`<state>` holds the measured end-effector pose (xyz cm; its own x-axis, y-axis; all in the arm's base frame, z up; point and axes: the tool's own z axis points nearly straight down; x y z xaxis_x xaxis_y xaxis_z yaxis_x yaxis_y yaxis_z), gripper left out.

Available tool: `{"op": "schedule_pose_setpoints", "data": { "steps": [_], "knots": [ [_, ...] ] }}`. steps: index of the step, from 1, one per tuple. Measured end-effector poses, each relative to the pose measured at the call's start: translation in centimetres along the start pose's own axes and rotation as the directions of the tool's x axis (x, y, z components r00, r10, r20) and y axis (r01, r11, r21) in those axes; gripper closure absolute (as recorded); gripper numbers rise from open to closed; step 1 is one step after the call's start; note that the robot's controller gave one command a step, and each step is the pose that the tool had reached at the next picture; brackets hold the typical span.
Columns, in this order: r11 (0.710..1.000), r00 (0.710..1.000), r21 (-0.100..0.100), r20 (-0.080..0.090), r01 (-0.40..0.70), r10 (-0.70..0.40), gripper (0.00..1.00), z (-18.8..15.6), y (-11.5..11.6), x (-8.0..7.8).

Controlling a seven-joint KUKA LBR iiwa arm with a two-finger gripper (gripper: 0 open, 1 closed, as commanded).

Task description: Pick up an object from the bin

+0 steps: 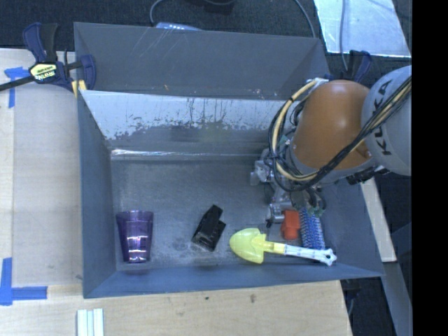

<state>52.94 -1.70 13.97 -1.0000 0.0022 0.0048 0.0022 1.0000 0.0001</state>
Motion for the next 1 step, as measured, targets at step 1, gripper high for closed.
{"op": "schedule_pose_setpoints", "data": {
  "steps": [1],
  "knots": [
    [1.000,1.000,0.000,0.007,0.001,-0.001,0.00,-0.45,0.00,-0.14]
  ]
}}
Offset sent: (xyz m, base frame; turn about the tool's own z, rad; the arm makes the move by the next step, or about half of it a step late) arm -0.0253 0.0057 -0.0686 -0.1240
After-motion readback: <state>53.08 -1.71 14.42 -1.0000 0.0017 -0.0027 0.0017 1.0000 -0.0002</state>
